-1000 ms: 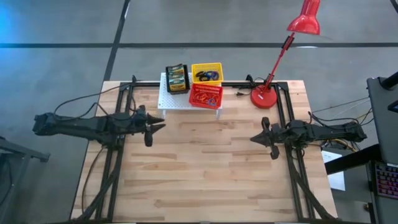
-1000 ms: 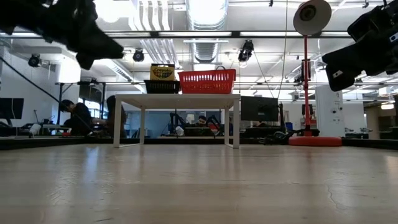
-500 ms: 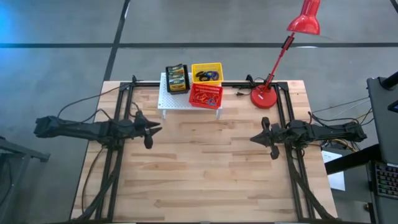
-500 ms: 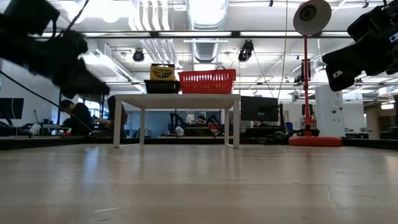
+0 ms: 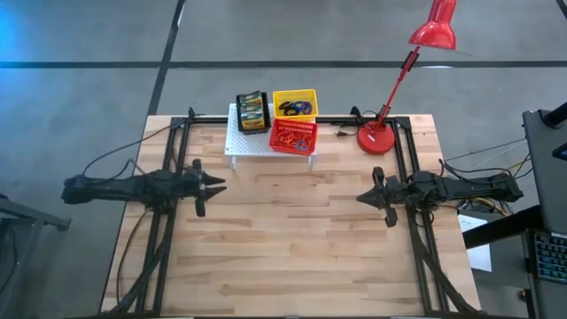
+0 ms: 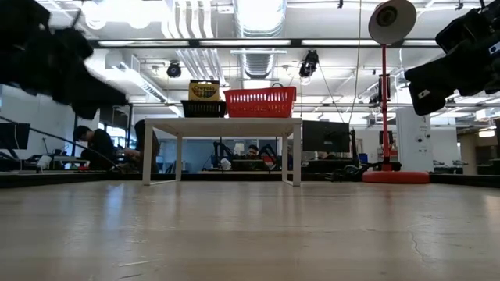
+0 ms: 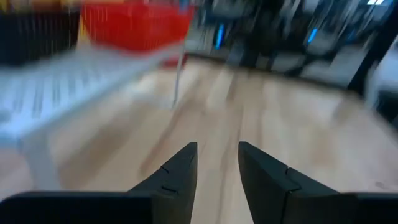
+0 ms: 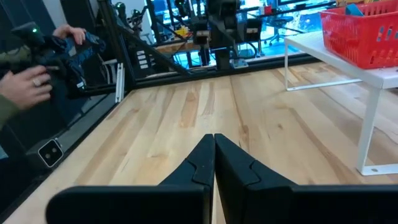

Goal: Pick & Place Office Desk Supplies
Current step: Return to Home Position

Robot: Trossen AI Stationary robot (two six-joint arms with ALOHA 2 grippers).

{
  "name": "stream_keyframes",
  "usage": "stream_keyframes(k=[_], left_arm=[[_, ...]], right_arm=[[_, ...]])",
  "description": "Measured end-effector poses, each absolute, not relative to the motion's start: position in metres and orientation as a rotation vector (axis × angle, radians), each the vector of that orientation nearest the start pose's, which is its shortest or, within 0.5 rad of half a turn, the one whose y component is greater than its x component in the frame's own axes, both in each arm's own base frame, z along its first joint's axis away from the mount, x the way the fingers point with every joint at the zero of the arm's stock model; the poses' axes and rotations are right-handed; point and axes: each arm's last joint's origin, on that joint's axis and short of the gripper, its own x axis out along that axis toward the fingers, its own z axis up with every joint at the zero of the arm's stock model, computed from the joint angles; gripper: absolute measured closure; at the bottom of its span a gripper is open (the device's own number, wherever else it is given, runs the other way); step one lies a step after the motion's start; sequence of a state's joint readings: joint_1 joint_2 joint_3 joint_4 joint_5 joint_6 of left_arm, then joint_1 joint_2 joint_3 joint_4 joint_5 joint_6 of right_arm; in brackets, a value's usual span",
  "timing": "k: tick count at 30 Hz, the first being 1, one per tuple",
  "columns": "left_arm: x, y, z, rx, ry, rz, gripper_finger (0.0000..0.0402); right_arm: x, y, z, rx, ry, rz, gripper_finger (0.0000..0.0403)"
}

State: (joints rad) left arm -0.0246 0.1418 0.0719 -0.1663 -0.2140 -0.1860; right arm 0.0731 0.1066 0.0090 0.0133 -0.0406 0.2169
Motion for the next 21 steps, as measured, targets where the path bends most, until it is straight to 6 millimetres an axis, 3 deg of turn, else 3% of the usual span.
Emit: stream_keyframes(k=[3,6,11,21], left_arm=[[0.0951,0.003,0.1701,-0.173,0.065,0.167,0.0284],[0.0943,0.0019,0.1714,-0.128,0.034,0.119,0.0298],[0.095,-0.0021,0.1695,-0.012,0.038,-0.018,0.0388],[0.0956,0.0001,0.1686,0.144,0.026,-0.004,0.04]], right_arm=[[0.1031,0.0088,0.1593,0.215,0.096,0.104,0.0394],[0.1032,0.0087,0.1594,0.215,0.096,0.104,0.0394],[0.1031,0.0088,0.1594,0.215,0.096,0.104,0.0394],[0.1032,0.0085,0.1593,0.215,0.096,0.094,0.0394]])
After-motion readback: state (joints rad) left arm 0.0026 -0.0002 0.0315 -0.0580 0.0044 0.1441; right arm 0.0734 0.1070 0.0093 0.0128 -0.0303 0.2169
